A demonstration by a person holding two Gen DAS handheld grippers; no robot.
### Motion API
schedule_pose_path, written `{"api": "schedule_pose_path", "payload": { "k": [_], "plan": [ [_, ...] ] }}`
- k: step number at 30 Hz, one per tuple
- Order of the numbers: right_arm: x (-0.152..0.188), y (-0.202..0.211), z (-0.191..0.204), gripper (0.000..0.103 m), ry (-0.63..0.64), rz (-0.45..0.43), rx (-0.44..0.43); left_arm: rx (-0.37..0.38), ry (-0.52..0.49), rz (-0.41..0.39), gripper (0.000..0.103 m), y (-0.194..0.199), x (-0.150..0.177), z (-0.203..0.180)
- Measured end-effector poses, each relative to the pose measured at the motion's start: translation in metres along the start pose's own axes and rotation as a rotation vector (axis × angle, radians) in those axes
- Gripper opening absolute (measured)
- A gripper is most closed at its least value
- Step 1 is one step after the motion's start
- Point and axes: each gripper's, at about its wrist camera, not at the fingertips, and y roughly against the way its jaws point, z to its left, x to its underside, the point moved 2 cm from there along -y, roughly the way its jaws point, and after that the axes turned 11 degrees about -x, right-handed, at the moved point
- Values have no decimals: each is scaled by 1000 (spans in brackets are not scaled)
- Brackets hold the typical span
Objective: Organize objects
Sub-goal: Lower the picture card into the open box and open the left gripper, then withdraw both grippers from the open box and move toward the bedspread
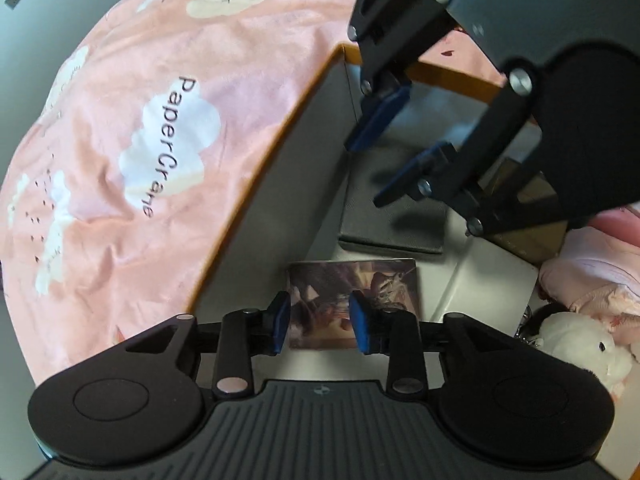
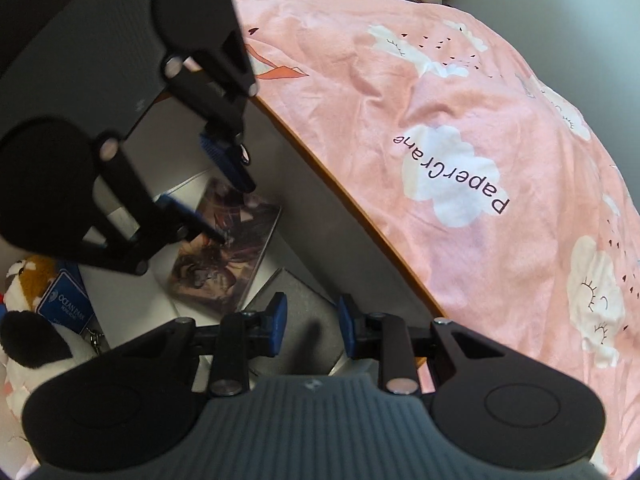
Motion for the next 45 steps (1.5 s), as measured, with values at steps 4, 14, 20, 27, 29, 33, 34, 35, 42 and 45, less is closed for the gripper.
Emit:
{"api": "schedule_pose_path", "payload": {
  "k": [4, 14, 20, 27, 29, 33, 34, 35, 42, 45],
  "plan": [
    [-1, -2, -2, 29, 0, 3, -19, 1, 6, 15, 42, -5, 3, -9],
    [1, 17, -4, 29, -10, -107, 6, 104, 394, 326, 35, -28, 6, 5],
    [15, 41, -5, 29, -36, -174, 96, 94, 706, 389, 36, -38, 5, 9],
    [29, 57, -13, 29, -91, -230, 123, 82, 664, 306, 36, -39, -12, 2],
    [32, 61, -17, 29, -112, -251, 127, 85, 644, 325, 36, -40, -15, 0],
    [38, 66, -21, 30, -133, -272, 123, 60, 662, 393, 37, -38, -15, 2],
    [38, 66, -21, 30, -130, -272, 122, 54, 672, 414, 38, -39, -14, 1],
    [39, 64, -22, 30, -125, -271, 126, 60, 682, 432, 42, -41, -13, 0],
    [43, 64, -25, 36, -129, -291, 164, 106, 810, 421, 57, -45, -10, -5],
    [46, 63, -24, 37, -121, -272, 173, 120, 812, 406, 59, -44, -12, -11]
  ]
}}
